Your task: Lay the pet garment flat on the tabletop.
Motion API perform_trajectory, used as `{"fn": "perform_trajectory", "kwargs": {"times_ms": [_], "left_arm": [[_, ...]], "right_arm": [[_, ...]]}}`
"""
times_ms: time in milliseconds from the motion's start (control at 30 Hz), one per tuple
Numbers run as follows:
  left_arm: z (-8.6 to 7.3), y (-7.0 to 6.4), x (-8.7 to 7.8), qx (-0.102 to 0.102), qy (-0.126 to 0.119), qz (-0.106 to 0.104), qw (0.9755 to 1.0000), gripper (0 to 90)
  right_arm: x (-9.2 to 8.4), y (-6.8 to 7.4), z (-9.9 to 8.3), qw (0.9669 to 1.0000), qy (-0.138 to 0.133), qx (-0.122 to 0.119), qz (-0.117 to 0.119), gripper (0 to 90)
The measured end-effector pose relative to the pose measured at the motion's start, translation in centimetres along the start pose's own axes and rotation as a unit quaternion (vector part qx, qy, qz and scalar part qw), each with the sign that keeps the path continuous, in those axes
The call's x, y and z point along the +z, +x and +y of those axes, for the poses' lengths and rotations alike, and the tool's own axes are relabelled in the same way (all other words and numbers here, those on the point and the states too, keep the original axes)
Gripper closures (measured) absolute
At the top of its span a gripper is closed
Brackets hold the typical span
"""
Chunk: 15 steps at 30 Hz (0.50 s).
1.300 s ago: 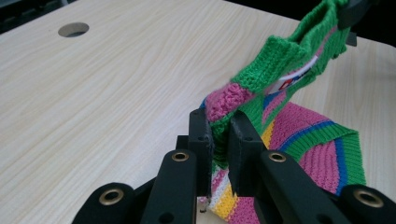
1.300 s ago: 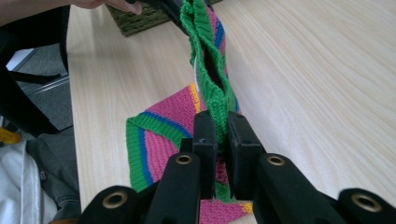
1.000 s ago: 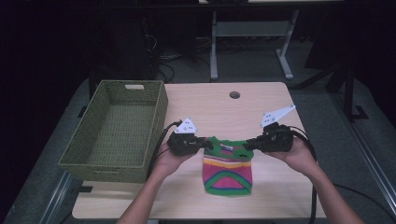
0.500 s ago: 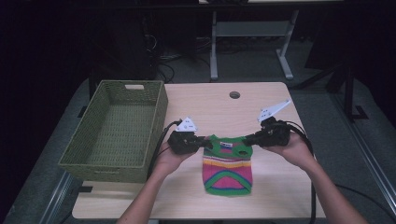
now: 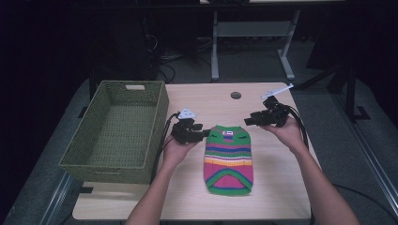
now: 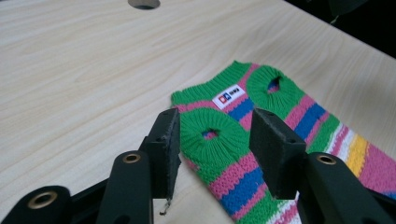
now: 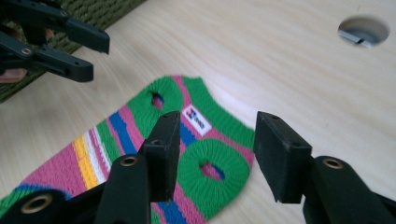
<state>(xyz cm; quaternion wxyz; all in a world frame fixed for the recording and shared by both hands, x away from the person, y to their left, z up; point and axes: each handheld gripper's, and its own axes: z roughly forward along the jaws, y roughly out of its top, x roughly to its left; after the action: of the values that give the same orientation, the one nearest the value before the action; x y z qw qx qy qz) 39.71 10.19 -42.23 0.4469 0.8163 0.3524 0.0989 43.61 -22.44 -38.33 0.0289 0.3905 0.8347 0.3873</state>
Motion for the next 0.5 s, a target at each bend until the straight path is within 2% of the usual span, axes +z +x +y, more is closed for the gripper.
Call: {"fn": "perform_trajectory", "kwargs": {"times_ms": [167,300,500], "left_arm": [[-0.1,-0.4,-0.3,0.001,-0.002,-0.007,1.0,50.1],[-0.3,-0.9,-0.5,0.013,0.003,-0.018,0.9998,47.7],[-0.4,-0.7,-0.9,0.008,0.002,-0.027,0.9996,46.4]], "right_arm": [[0.1,-0.9,-1.7,0.9999,0.01,0.014,0.005,45.7],[-0.5,-1.4,-2.4,0.9996,0.007,0.023,0.013,44.0],[-1.5,-1.8,-3.3,0.9989,-0.004,0.03,0.034,40.8]]}}
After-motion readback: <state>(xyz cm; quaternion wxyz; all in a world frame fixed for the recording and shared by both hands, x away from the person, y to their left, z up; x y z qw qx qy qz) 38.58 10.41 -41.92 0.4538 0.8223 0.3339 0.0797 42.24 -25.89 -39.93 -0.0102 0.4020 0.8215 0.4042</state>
